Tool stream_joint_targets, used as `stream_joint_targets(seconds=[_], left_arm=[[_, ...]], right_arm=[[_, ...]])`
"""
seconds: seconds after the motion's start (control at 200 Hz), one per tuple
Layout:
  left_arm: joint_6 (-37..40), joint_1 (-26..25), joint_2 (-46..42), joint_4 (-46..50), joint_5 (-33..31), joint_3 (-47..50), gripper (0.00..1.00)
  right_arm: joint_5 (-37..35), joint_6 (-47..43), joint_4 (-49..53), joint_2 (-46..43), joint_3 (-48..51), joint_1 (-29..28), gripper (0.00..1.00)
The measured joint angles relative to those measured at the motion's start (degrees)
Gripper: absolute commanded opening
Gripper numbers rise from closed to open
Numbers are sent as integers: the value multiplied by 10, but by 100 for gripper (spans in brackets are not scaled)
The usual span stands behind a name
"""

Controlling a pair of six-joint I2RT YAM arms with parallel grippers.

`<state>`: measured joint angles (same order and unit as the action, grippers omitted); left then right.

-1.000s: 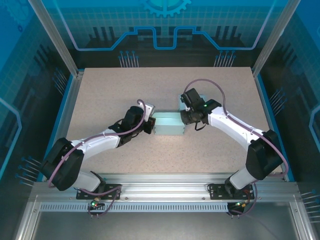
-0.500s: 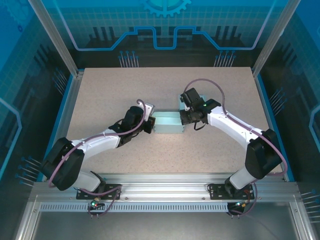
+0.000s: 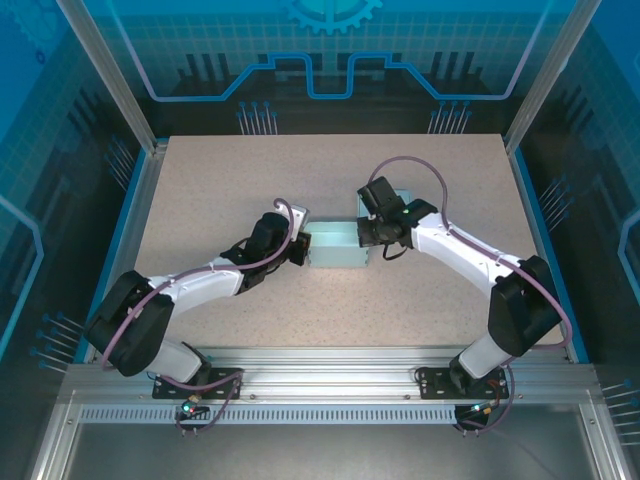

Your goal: Fold the paper box

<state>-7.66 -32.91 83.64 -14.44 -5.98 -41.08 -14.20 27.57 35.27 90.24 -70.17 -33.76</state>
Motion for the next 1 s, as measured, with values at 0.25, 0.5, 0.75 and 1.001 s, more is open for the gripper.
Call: stream_joint_targets(seconds=[0.25, 0.5, 0.75, 1.001], left_arm=[[-33, -13, 0, -1, -20, 0, 0], [-45, -19, -6, 18, -38, 0, 34], [-23, -13, -59, 99, -49, -30, 49], [19, 9, -86, 207, -49, -105, 42]], right_arm=[[-57, 34, -4, 12, -5, -18, 3], [-121, 42, -2, 14, -5, -48, 3], [-124, 35, -5, 14, -5, -60, 3], [-124, 31, -5, 18, -5, -64, 3]])
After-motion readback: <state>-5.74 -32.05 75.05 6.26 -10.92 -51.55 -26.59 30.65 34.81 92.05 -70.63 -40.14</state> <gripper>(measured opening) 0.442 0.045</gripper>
